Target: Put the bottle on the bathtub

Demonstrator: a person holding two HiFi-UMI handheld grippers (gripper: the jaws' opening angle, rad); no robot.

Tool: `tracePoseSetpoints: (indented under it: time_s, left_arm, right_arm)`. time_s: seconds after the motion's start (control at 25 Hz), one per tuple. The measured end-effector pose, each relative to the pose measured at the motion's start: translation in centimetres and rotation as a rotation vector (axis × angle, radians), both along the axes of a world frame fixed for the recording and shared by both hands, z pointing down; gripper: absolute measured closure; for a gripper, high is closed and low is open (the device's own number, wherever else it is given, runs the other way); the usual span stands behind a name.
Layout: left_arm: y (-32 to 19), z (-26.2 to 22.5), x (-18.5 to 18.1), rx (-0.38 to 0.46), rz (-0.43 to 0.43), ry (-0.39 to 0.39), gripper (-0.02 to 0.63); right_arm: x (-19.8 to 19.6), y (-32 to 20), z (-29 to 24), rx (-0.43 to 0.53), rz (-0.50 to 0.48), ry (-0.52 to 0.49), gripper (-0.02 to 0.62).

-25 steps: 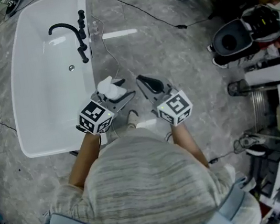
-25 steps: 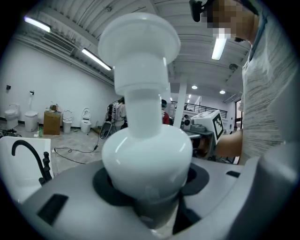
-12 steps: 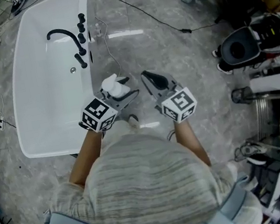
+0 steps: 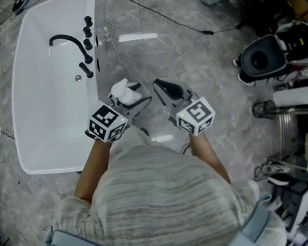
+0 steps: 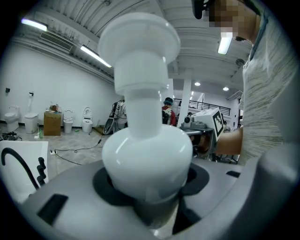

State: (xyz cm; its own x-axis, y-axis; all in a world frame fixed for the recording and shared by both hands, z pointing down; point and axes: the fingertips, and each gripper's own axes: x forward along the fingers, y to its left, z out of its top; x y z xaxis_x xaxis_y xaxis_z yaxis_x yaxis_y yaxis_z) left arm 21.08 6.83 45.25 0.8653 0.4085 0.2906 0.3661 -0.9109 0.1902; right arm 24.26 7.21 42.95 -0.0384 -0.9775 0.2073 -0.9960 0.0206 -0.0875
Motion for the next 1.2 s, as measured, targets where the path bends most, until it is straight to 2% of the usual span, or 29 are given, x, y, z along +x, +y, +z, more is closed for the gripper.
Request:
tracePoseSetpoints:
  time_s: [0.36,0.56,0.88,1.04,1.2]
  left_arm:
    - [-3.8,0.6,2.6,0.011,-0.022,-0.007,0.377]
    - [-6.5,1.1,3.1,0.015,-0.037,-0.023,0.377]
    - [-9.7,2.4,4.5,0.059,-0.032,-0.051,0.377]
    - [-10.8,2.8,4.9,0.091,0.007,-0.057,0.377]
    - [-12.7,3.1,5.0,0.110,-0.004,-0.075,0.377]
  right_arm:
    - [2.5,-2.5,0.6,-0.030,-0.007,-0.039,0.589]
    - [2.2,-5.6,0.1,-0.021,-0.059,-0.033,0.588]
    - [0.8,-9.5,-0.3,-0.043,-0.233,-0.066,0.437]
    - [-0.5,-11.1,-0.1,-0.090,-0.360,-0.102,0.430]
    - [-1.7,-13.5,0.0,-0.122,-0.429,-0.069,0.430]
